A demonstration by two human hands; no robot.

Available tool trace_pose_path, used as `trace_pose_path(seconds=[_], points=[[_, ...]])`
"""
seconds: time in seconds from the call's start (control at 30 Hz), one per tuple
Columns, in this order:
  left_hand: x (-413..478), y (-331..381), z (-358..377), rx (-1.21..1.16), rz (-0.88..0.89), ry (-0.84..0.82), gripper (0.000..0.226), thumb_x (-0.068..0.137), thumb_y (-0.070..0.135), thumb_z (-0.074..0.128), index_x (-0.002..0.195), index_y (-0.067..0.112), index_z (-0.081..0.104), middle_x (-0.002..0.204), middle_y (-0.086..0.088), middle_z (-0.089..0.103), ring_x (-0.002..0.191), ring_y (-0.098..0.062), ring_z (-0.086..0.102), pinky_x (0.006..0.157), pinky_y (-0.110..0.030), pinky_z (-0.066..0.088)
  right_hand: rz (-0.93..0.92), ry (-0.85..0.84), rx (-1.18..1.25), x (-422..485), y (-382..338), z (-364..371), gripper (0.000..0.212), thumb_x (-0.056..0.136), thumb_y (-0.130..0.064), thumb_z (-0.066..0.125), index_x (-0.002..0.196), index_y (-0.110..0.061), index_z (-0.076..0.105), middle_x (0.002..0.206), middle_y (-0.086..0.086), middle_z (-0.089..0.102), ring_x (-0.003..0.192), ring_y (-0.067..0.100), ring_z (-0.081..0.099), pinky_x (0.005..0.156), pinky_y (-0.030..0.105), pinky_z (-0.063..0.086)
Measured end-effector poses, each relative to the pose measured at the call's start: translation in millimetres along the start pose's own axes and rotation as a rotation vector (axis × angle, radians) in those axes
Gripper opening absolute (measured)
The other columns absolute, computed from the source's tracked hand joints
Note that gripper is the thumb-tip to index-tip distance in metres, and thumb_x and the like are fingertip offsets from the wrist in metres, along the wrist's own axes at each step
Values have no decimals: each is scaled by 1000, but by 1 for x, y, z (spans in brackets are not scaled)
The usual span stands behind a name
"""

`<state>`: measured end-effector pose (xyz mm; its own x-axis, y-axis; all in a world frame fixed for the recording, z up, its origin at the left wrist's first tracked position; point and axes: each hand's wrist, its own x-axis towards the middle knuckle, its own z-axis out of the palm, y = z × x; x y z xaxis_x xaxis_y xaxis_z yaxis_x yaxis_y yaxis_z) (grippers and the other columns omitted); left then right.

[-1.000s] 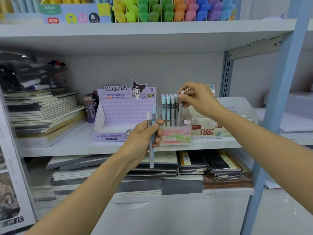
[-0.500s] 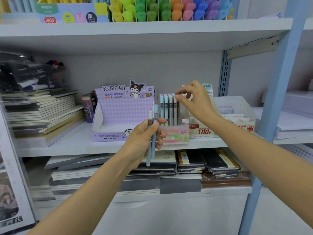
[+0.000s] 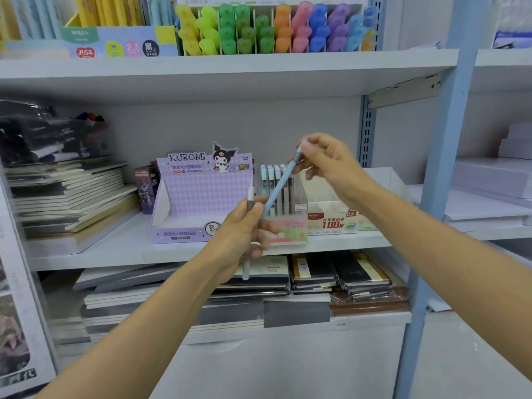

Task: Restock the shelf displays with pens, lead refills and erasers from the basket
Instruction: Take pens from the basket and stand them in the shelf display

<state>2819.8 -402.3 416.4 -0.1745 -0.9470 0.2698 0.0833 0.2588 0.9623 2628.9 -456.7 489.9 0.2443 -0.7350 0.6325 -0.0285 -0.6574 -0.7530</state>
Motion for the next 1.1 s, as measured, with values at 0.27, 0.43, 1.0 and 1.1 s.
trace_pose_path(seconds=[0.27,0.43,1.0,1.1], points=[[4,7,0,-130,-40,119,16,100,15,35,95,10,49,65,-3,53,50,-13,44,45,-23,31,-120,264,-346,13,9,-24,9,100,-15,49,103,-9,55,86,4,68,70,5,66,54,16,51],[3,-1,-5,37,77,121,27,104,16,40,105,13,67,75,2,53,67,-11,54,69,-26,54,-93,201,-456,10,32,-11,7,99,-16,51,102,-13,57,87,3,71,78,12,69,59,23,53],[11,-11,-16,-49,105,210,26,87,10,67,113,2,64,86,-7,76,75,-16,72,76,-32,61,-153,202,-646,23,52,-3,11,93,-19,62,104,-17,62,96,-4,65,85,7,59,77,21,48],[11,-13,-17,-52,107,205,26,87,12,67,111,1,65,90,-9,76,77,-18,72,76,-32,61,-123,178,-745,23,55,-1,14,92,-25,63,104,-20,68,103,-2,57,91,10,53,80,23,40]])
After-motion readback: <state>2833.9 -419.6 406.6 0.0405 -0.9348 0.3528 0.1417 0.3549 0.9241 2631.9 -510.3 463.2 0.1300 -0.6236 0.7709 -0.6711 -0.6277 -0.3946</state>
